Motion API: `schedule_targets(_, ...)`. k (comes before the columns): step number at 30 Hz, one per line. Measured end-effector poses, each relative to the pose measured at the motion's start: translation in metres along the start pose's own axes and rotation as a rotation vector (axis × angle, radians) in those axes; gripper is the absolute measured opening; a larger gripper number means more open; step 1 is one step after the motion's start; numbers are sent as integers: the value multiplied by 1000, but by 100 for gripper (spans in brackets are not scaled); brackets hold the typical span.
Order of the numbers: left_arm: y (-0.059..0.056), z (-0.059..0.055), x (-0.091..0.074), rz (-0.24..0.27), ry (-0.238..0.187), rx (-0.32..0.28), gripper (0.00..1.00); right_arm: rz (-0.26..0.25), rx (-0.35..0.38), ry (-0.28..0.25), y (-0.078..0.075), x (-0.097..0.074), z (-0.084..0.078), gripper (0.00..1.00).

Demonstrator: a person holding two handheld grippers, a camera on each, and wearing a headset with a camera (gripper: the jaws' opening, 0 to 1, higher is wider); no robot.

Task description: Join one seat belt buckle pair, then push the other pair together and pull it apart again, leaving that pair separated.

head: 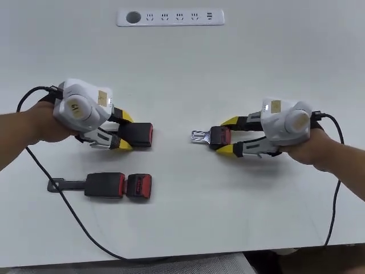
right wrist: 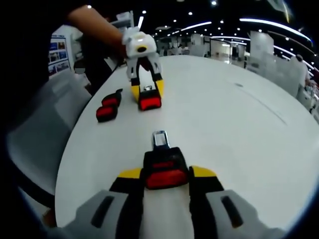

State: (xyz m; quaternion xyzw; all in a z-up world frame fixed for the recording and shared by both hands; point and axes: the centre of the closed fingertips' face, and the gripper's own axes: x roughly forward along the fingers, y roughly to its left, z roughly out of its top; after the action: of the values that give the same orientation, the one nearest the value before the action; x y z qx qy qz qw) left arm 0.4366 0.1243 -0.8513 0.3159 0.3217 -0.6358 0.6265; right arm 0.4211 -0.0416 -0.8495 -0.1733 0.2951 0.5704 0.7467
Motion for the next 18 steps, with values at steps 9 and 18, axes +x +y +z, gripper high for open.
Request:
schedule_targets(9, 0, 0, 0, 1, 5, -5, 34, -3, 13, -17, 5, 24, 14, 35)
schedule_targets(18, 1, -1, 0, 0, 14, -4, 34, 9, -28, 1, 14, 51, 34, 35)
